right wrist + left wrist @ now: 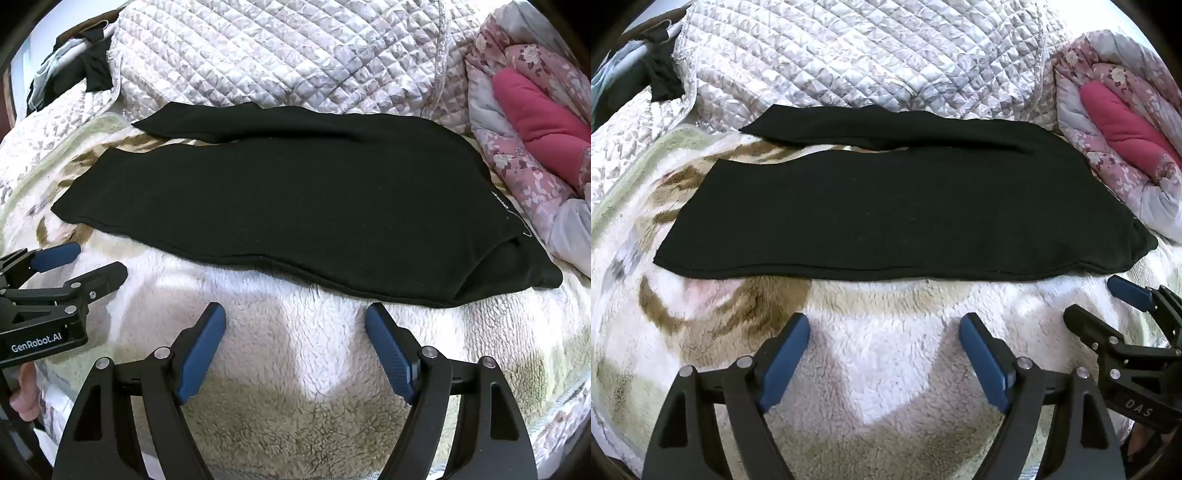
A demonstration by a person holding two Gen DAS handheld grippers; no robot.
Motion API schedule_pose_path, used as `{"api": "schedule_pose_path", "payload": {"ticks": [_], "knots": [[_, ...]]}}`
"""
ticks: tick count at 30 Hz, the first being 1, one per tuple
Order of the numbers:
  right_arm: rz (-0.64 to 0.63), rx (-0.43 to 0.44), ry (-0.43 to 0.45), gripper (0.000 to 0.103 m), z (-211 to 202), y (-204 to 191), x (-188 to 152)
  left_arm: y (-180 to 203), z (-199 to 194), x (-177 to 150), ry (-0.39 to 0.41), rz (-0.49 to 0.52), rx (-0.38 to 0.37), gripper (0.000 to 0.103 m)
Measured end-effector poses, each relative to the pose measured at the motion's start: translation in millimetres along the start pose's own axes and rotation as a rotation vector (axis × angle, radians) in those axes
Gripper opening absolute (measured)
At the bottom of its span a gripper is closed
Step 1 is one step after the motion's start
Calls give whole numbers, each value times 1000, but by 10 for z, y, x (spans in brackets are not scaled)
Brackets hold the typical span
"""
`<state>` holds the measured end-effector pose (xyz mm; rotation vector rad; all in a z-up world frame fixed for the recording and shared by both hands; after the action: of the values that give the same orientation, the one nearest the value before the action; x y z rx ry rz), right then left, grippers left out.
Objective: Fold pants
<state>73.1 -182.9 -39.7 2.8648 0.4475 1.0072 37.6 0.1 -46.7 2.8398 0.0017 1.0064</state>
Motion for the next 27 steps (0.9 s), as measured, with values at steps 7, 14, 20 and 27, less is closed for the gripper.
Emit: {"api": "schedule_pose_path", "payload": {"ticks": [7, 14, 20, 27], "knots": [[0, -1, -2, 78, 2, 2, 1, -1, 1, 0, 1, 0, -1, 86], [-1, -2, -2, 78, 2, 2, 4, 5, 2, -2, 0, 1, 0, 86], [-2, -2, -3, 78, 1, 2, 7, 5, 2, -2, -1, 2, 0, 87], [-2, -2, -4, 78, 3, 6, 4, 5, 4, -5, -1, 0, 0, 88]]}}
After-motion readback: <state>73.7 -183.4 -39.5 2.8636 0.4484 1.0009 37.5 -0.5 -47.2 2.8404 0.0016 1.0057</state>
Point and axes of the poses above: each gripper's, at about its wrist camera, not at the fingertips, and z roughly the way its jaws point, y to its right, x to its top, the point moved 6 cm from there along z, roughly the way its jaws point, and after that the axes turned 7 degrees about -x, right-handed, at the moved point
